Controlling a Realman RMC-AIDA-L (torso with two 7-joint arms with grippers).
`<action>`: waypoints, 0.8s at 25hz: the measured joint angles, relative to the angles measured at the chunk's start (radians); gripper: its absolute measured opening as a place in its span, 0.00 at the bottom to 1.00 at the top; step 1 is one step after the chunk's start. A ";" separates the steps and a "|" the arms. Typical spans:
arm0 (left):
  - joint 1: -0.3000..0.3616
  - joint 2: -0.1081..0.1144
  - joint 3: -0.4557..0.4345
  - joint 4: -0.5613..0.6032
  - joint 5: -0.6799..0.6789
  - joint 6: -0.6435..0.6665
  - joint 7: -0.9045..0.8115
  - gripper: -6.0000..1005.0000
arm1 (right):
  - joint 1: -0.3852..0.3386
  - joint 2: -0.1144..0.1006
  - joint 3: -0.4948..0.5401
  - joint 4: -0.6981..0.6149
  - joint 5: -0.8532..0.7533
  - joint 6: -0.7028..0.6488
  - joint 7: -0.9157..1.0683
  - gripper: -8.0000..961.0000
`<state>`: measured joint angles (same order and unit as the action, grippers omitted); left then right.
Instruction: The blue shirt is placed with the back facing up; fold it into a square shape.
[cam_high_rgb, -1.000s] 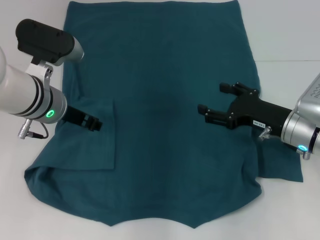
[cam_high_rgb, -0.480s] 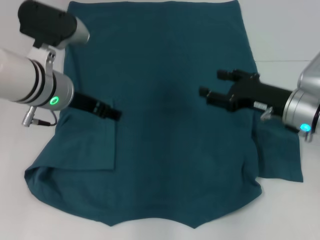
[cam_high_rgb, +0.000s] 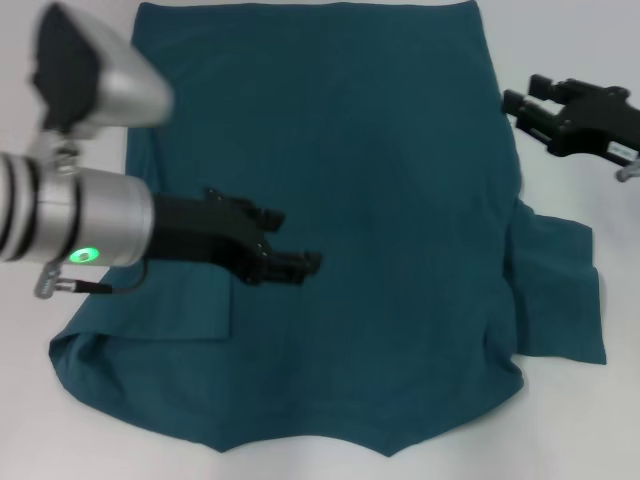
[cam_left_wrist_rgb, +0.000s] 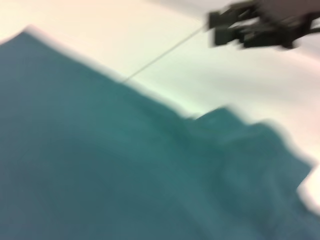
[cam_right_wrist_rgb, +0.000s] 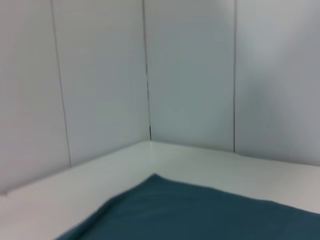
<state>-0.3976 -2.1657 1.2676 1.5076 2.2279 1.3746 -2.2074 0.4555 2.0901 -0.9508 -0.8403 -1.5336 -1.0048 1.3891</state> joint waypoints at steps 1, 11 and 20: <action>0.017 0.000 -0.025 -0.003 -0.060 0.003 0.030 0.82 | -0.009 0.000 0.012 -0.006 0.000 -0.016 0.011 0.49; -0.004 0.000 -0.441 -0.284 -0.291 0.036 0.245 0.53 | -0.046 0.004 0.014 -0.007 -0.008 -0.074 0.079 0.46; 0.010 0.012 -0.598 -0.401 -0.383 0.045 0.629 0.21 | 0.049 0.000 -0.058 -0.036 -0.308 0.047 0.316 0.46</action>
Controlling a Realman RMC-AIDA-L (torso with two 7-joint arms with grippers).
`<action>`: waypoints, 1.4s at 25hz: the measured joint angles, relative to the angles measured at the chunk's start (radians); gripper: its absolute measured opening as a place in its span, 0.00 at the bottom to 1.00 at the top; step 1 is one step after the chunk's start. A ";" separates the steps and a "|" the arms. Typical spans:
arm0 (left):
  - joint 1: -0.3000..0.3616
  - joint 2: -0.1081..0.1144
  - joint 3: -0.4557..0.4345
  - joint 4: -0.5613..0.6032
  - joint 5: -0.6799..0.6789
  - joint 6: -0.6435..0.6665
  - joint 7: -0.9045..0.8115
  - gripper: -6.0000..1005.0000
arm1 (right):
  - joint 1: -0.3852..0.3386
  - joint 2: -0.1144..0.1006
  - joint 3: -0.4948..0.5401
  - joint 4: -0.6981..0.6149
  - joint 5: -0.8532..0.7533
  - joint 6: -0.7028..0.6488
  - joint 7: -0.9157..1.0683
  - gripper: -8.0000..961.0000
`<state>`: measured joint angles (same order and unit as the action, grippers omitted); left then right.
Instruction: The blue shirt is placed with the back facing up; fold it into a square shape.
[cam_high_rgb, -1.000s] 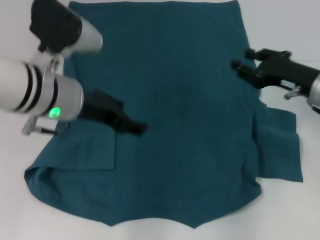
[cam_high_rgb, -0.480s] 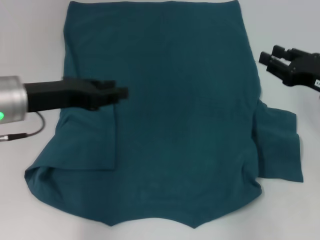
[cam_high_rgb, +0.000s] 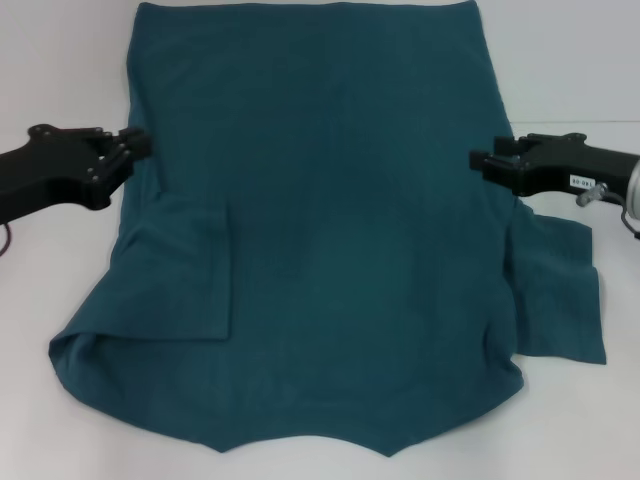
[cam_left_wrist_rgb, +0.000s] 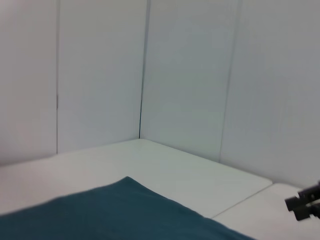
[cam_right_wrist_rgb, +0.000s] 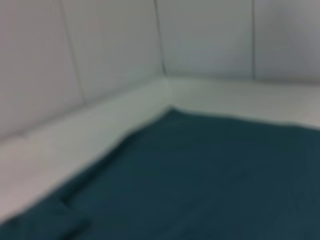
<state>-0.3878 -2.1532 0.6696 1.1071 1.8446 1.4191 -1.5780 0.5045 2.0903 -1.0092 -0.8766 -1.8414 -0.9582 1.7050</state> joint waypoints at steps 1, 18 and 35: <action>0.002 0.005 -0.005 -0.006 -0.005 0.007 0.034 0.19 | 0.017 0.000 0.001 -0.004 -0.049 0.022 0.039 0.46; -0.004 0.091 -0.036 -0.285 -0.042 0.060 0.289 0.06 | 0.249 0.007 0.013 -0.201 -0.814 -0.031 0.940 0.73; 0.034 0.066 -0.065 -0.333 -0.086 0.072 0.324 0.06 | 0.128 0.009 0.088 -0.447 -0.778 -0.471 1.214 0.70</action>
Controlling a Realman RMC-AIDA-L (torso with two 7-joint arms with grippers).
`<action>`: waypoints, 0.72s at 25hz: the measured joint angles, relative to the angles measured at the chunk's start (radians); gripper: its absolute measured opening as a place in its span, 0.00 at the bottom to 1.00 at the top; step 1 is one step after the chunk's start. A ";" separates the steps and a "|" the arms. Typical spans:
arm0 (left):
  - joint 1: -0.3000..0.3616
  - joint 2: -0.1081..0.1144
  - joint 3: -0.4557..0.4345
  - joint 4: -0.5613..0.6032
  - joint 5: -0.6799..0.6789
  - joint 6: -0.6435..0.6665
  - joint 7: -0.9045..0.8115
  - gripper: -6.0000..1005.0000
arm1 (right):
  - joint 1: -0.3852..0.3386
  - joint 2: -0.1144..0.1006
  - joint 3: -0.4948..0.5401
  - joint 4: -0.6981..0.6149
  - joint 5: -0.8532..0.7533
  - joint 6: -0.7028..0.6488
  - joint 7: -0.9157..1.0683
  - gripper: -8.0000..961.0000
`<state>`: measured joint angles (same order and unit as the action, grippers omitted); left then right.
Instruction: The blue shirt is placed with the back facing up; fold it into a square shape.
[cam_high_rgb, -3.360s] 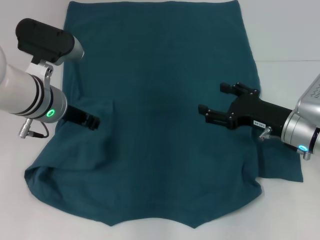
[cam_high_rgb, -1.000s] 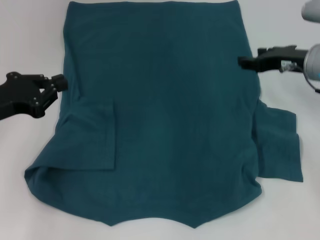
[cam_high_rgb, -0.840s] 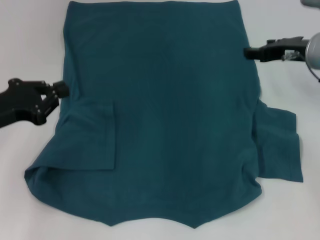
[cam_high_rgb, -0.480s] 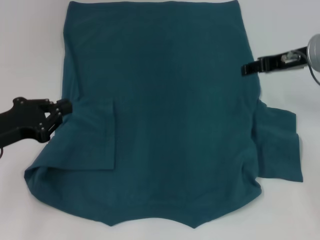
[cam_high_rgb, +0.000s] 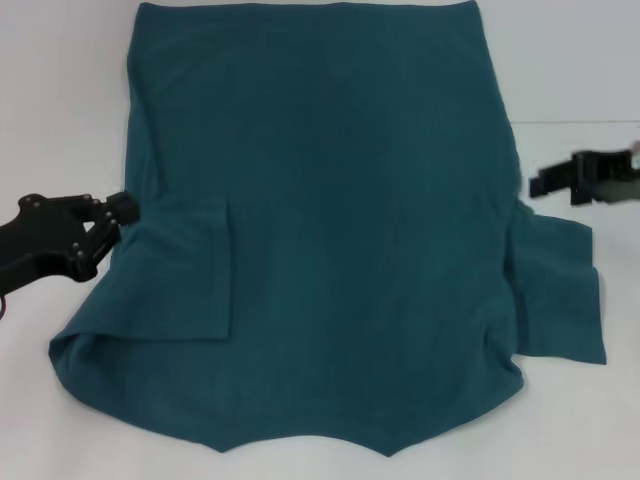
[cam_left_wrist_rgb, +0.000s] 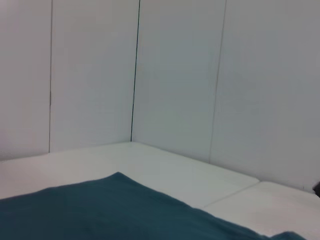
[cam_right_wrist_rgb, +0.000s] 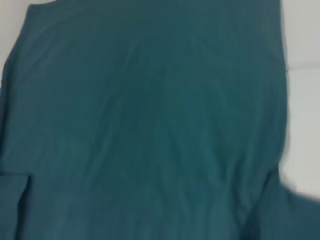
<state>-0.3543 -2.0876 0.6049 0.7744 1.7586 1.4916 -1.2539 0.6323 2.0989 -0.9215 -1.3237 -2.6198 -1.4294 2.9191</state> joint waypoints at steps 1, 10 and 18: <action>0.000 0.000 -0.001 0.000 -0.006 0.001 -0.001 0.06 | -0.022 -0.001 0.005 -0.023 0.021 -0.023 0.009 0.69; -0.006 -0.001 -0.013 -0.002 -0.024 0.007 -0.002 0.06 | -0.236 0.003 0.031 -0.129 0.110 -0.111 0.051 0.59; -0.035 -0.012 -0.008 -0.003 -0.025 -0.003 0.007 0.06 | -0.290 0.001 0.055 -0.117 0.091 -0.066 0.020 0.54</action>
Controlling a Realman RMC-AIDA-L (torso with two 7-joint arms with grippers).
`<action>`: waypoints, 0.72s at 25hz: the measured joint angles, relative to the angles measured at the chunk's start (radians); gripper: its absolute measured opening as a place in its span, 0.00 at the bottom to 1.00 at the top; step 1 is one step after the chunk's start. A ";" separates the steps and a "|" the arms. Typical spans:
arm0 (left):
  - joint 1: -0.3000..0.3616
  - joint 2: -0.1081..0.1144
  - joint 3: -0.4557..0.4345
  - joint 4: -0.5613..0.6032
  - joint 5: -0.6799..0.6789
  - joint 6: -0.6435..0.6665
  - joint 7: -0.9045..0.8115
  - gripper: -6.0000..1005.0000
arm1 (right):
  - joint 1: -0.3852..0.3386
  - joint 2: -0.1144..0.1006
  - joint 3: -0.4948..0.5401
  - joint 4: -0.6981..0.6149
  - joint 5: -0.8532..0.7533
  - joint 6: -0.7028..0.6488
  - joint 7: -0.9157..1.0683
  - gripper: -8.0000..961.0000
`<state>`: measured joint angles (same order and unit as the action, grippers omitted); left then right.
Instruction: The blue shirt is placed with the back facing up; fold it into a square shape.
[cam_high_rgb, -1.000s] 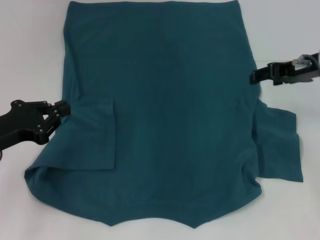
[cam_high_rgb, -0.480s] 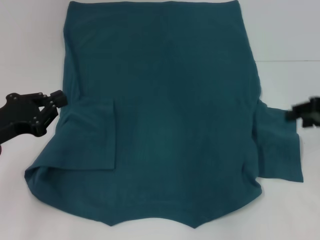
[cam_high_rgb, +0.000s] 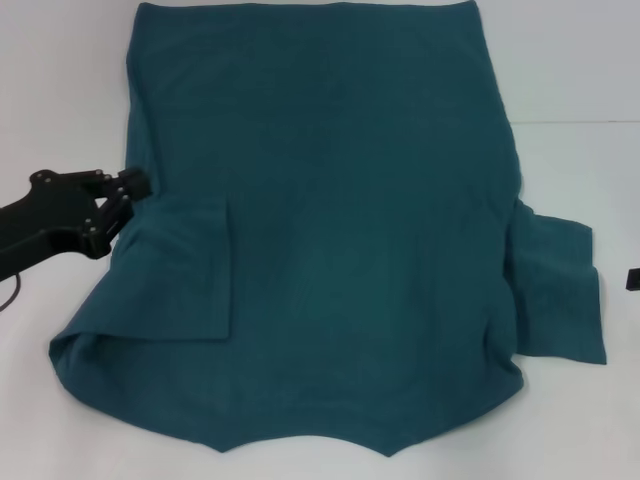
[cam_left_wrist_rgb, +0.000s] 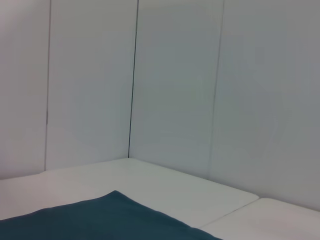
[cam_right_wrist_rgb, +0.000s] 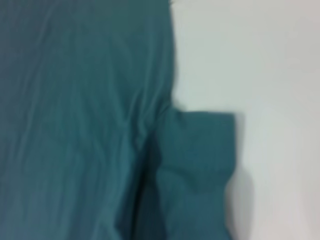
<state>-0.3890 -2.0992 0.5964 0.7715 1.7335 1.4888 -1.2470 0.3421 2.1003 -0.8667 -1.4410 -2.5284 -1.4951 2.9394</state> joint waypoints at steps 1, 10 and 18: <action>-0.002 -0.003 0.002 0.000 0.000 0.000 0.001 0.06 | 0.000 0.000 -0.002 0.009 -0.002 0.015 -0.008 0.54; -0.004 -0.011 0.003 0.000 0.001 0.000 0.003 0.06 | 0.058 -0.006 -0.011 0.201 0.003 0.162 -0.104 0.53; -0.004 -0.012 0.003 0.000 0.000 0.001 0.003 0.07 | 0.115 -0.010 -0.010 0.342 -0.001 0.258 -0.164 0.53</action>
<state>-0.3927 -2.1110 0.5998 0.7715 1.7336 1.4893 -1.2439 0.4575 2.0907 -0.8771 -1.0992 -2.5290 -1.2374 2.7754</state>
